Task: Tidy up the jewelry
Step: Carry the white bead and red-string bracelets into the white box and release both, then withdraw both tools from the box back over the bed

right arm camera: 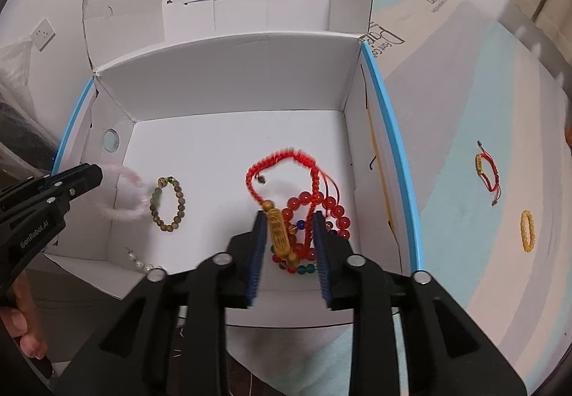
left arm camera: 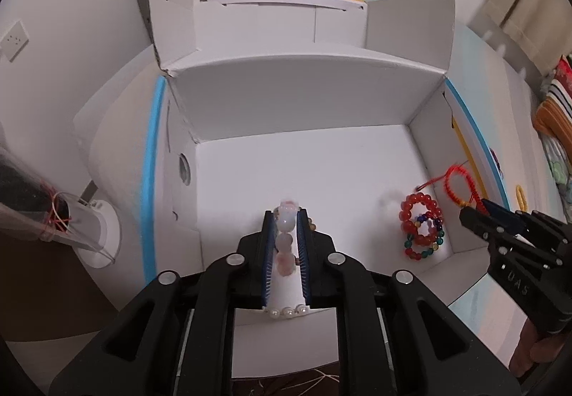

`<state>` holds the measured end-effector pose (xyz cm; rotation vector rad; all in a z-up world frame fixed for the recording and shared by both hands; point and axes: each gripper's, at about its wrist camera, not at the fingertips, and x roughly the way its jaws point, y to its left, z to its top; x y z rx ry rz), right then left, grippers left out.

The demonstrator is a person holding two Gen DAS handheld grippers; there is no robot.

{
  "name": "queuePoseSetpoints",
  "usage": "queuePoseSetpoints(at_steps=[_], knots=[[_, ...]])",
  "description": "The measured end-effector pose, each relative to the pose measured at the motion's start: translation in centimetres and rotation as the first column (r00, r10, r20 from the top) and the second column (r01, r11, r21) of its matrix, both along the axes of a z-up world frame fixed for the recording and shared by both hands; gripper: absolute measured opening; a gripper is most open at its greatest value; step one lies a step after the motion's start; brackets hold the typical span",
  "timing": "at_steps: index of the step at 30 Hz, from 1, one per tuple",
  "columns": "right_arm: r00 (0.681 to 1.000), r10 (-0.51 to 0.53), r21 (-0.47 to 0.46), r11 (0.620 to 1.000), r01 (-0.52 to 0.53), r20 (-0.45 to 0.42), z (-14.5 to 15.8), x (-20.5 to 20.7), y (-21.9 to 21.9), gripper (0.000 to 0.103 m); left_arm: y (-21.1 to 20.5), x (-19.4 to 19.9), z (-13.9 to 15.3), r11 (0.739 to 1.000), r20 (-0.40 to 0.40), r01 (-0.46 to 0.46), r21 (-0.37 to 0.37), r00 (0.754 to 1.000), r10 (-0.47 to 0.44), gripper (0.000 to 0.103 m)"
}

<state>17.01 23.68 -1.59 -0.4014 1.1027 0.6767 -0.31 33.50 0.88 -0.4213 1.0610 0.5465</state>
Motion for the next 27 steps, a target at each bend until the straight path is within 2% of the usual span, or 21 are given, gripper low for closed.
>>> queuePoseSetpoints(at_steps=[4,5,10,12,15,20,27], knots=[[1.0,-0.013,0.023,1.0,0.013,-0.006,0.2,0.0,-0.4,0.043,0.0,-0.2,0.8,0.999,0.011,-0.012,0.039,1.0,0.012,0.038],[1.0,-0.018,0.03,0.999,0.018,-0.003,0.4,0.0,-0.5,0.049,0.0,-0.2,1.0,0.999,0.013,-0.014,0.045,1.0,0.013,0.043],[0.999,-0.034,0.066,0.997,0.033,0.026,1.6,-0.1,-1.0,0.069,-0.4,-0.4,1.8,0.997,0.034,-0.015,0.073,0.999,0.012,0.057],[0.998,-0.044,0.082,0.996,0.04,0.043,2.2,-0.2,-1.4,0.08,-0.7,-0.4,2.0,0.997,0.039,-0.016,0.08,0.999,0.013,0.065],[0.995,-0.062,0.113,0.992,0.054,0.073,3.1,-0.4,-2.2,0.088,-1.1,-0.4,2.2,0.996,0.047,-0.01,0.085,0.999,0.006,0.072],[0.993,-0.097,0.147,0.985,0.085,0.074,3.8,-0.3,-4.0,0.092,-2.5,0.0,2.7,0.996,0.069,0.005,0.093,0.998,-0.011,0.087],[0.985,-0.141,0.15,0.981,0.126,0.098,4.5,-0.3,-7.7,0.094,-5.5,1.2,3.6,0.994,0.106,0.058,0.096,0.992,-0.068,0.097]])
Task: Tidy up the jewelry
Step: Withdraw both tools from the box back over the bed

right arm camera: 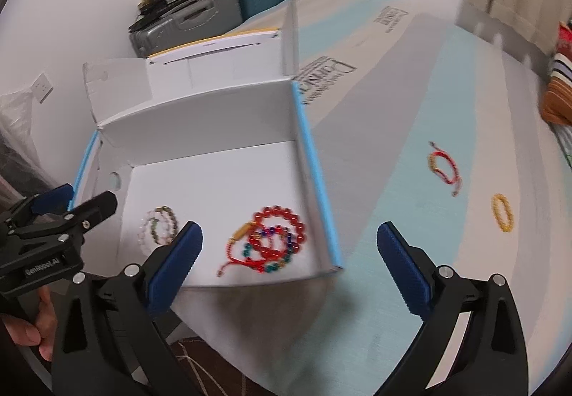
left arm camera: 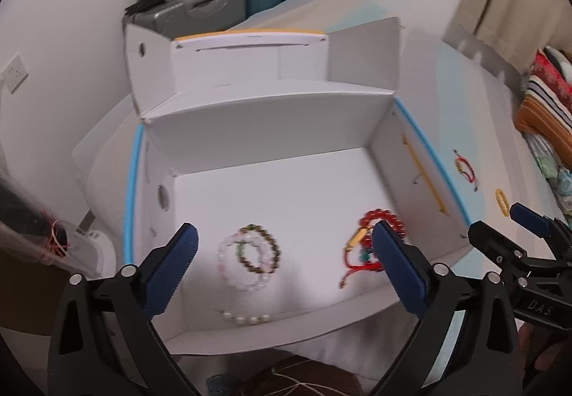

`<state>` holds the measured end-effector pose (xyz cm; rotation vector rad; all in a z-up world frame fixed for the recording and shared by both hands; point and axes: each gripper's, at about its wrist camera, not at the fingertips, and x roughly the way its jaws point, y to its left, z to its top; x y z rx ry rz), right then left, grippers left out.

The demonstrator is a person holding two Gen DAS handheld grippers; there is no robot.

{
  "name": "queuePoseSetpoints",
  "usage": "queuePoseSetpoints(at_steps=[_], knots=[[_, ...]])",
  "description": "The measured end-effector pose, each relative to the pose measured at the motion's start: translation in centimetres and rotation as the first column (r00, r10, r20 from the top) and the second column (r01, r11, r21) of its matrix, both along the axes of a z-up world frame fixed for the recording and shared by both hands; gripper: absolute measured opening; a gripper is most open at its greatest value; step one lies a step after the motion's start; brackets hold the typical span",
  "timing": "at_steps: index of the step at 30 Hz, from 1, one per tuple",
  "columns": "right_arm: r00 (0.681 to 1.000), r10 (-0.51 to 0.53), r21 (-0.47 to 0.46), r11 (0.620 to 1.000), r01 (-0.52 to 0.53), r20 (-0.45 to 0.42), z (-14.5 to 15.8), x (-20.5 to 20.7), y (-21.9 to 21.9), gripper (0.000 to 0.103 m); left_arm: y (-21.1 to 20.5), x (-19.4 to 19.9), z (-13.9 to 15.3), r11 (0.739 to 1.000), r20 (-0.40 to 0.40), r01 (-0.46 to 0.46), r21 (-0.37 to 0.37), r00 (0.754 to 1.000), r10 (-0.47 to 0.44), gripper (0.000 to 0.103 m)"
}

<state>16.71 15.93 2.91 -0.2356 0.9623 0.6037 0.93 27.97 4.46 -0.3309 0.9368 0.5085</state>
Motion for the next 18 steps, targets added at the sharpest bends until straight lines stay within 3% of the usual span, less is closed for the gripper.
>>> queuePoseSetpoints(at_steps=[11,18], knots=[[0.991,-0.129,-0.001,0.992,0.129,0.043,1.1,1.1,-7.8,0.096,-5.9,3.4,0.5,0.994,0.021,0.111,-0.021,0.994,-0.111,0.097],[0.976,-0.21,0.01,0.978,0.21,0.061,1.7,1.7,-13.3,0.096,-10.6,5.6,1.2,0.978,0.058,0.209,-0.029,0.977,-0.207,0.097]])
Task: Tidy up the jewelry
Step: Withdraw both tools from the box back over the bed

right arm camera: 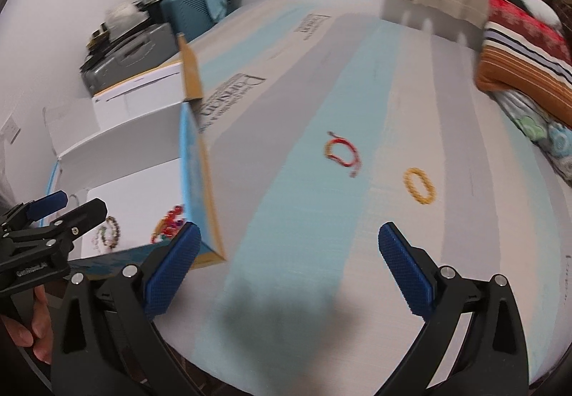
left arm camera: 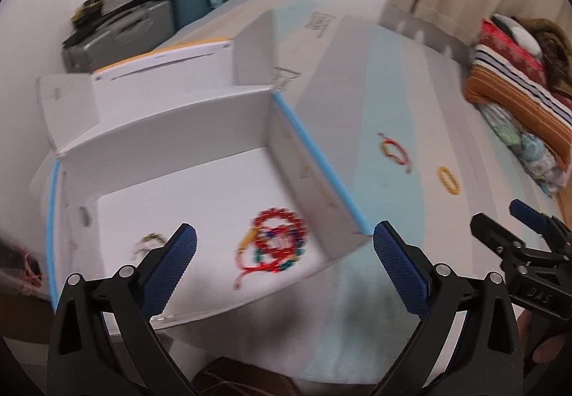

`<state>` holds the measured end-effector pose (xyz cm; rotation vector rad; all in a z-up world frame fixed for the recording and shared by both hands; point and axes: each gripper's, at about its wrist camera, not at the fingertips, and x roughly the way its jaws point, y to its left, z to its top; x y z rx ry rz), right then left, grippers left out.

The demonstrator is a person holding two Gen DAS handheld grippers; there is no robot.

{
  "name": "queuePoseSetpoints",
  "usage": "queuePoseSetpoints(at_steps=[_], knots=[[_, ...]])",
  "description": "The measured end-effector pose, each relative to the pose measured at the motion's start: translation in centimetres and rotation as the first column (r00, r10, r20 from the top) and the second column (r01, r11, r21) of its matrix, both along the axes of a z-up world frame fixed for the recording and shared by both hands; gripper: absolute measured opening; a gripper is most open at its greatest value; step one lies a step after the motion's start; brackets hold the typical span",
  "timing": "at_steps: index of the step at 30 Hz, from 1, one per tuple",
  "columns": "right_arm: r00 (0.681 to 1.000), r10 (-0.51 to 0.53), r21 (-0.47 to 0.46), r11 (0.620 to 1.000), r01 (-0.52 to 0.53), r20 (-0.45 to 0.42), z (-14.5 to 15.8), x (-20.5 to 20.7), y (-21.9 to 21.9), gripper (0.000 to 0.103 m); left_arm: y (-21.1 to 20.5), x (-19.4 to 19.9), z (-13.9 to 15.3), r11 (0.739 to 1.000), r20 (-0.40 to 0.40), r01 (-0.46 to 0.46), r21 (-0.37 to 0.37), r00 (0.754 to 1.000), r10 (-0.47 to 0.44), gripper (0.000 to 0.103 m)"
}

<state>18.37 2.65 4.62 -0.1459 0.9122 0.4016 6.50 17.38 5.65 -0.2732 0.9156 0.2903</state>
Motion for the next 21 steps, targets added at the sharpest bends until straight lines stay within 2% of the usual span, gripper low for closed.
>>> queuePoseSetpoints(at_steps=[13,21], knots=[[0.989,-0.146,0.0,0.989,0.146,0.033,0.2,2.1,-10.0,0.096,-7.4,5.5,0.0,0.992,0.032,0.127,0.011,0.991,-0.128,0.097],[0.974,-0.222,-0.013,0.975,0.223,0.039,-1.5,4.2,-15.0,0.096,-10.3,8.4,-1.6,0.985,0.048,0.17,0.013,0.984,-0.17,0.097]])
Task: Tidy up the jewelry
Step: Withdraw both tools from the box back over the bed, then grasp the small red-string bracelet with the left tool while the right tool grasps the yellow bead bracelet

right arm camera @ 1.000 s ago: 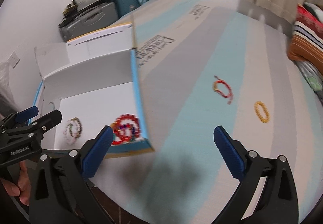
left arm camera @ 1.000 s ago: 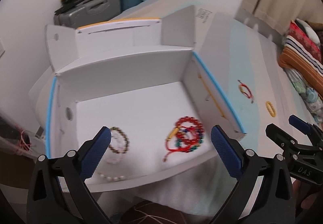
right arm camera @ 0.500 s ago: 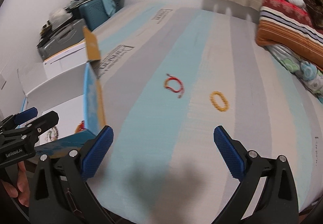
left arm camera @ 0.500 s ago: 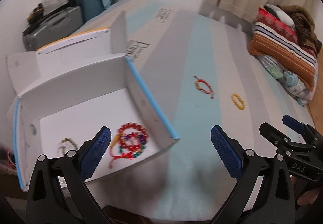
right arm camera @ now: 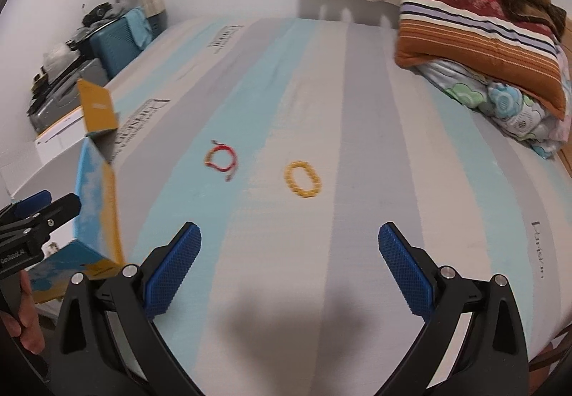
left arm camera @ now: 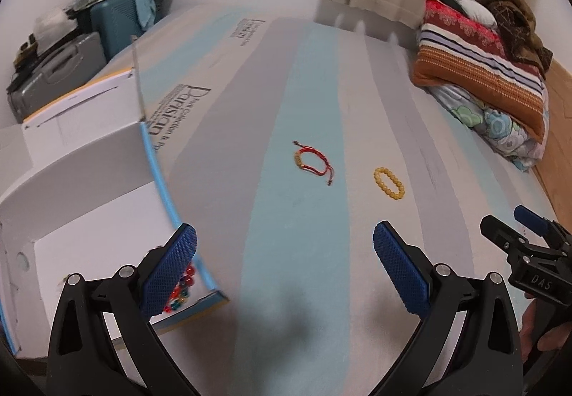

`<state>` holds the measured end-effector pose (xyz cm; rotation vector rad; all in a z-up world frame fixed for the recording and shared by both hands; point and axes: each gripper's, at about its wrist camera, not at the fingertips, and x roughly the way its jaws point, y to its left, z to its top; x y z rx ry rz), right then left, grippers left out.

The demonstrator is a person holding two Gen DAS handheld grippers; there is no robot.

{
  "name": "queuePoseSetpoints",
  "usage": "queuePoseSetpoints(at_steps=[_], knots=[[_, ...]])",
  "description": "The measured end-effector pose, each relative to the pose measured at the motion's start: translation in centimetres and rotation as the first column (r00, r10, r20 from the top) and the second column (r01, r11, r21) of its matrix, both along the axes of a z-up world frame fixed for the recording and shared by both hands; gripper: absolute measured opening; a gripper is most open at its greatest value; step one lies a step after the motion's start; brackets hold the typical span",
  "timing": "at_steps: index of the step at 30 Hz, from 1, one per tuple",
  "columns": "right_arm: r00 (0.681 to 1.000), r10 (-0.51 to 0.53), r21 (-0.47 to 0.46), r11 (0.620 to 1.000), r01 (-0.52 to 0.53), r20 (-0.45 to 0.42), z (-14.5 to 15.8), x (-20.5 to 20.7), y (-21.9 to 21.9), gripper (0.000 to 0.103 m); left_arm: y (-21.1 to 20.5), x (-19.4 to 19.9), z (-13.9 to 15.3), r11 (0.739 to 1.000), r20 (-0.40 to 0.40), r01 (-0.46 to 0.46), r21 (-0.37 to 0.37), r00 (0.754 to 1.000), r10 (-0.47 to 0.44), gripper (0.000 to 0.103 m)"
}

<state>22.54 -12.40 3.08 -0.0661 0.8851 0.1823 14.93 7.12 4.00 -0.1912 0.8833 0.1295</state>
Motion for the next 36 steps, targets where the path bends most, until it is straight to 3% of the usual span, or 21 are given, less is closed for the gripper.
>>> queuePoseSetpoints(at_steps=[6,17,28,36], knots=[[0.999,-0.031,-0.004,1.0,0.031,-0.016,-2.3,2.4,-2.3,0.096,-1.7,3.1,-2.0,0.999,0.002,0.032,0.001,0.999,-0.032,0.097],[0.997,-0.024,-0.032,0.999,0.022,-0.073,-8.5,9.9,-3.7,0.096,-3.0,12.3,-8.0,0.997,-0.022,0.066,0.026,0.998,-0.065,0.097],[0.989,-0.032,-0.016,0.999,0.03,-0.142,-14.7,17.1,-3.9,0.09,-1.3,19.4,-13.9,0.998,-0.041,-0.051,0.042,0.998,0.053,0.096],[0.981,-0.018,0.025,0.999,0.023,-0.194,-18.0,18.7,-3.9,0.079,-0.5,21.5,-17.5,0.997,-0.105,-0.066,0.041,0.992,0.07,0.08]])
